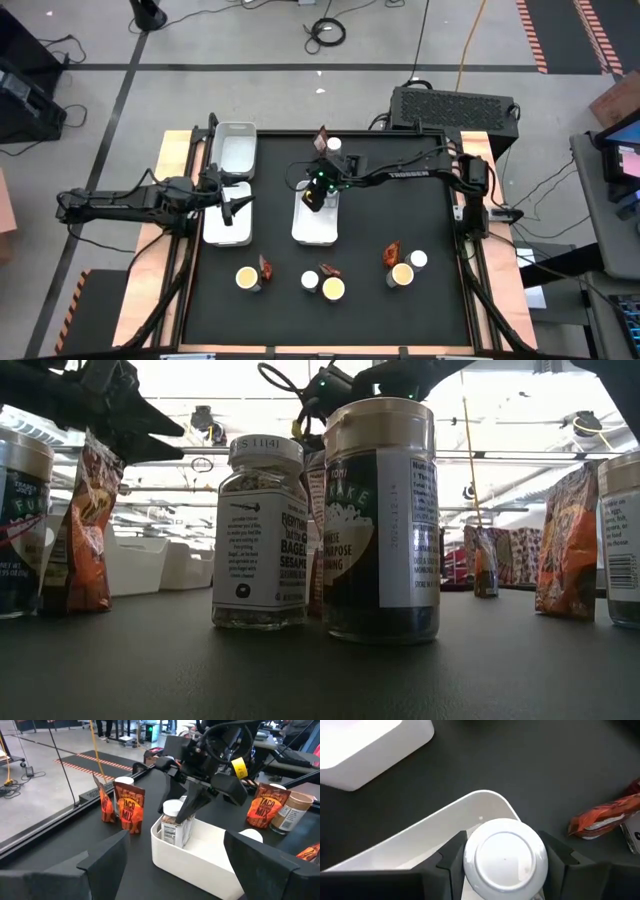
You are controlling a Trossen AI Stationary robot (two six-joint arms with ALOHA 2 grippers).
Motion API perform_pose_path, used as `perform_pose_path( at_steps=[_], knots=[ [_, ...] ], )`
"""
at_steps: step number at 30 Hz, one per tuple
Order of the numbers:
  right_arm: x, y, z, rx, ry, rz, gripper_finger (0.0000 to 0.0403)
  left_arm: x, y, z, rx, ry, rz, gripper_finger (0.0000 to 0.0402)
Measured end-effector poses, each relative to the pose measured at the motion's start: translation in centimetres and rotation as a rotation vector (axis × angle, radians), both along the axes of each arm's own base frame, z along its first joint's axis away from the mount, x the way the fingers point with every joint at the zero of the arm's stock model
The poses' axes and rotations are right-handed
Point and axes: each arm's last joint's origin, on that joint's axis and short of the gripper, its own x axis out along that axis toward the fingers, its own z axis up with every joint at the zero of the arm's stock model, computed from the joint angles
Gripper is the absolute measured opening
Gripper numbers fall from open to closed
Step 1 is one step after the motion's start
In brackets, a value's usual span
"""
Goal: Sort spices by type
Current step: Put the white seasoning bottle into the right white bin
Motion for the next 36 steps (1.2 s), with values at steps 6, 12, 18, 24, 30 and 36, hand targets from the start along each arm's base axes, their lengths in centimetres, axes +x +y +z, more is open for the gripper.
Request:
perform_pose_path(
  at_steps=[6,12,18,24,30,36],
  knots=[
    [0.1,0.3,-0.2,-0.018,0.013,0.031,0.0168,0.0,0.0,0.0,-0.001,-0.002,0.000,0.0327],
    [0.1,0.2,-0.2,-0.038,0.022,0.056,0.0192,0.0,0.0,0.0,-0.006,-0.004,0.001,0.0327],
    [0.1,0.2,-0.2,-0.057,0.027,0.079,0.0205,0.0,0.0,0.0,-0.007,-0.004,0.001,0.0327],
    [0.0,0.2,0.2,-0.076,0.013,0.102,0.0210,0.0,0.0,0.0,-0.008,-0.004,0.001,0.0327],
    [-0.2,0.2,1.9,-0.115,-0.042,0.132,0.0210,0.0,0.0,0.0,-0.009,-0.005,0.001,0.0327],
    [-1.4,0.6,5.0,-0.162,-0.104,0.200,0.0210,0.0,0.0,0.0,-0.009,-0.005,0.001,0.0327]
  ],
)
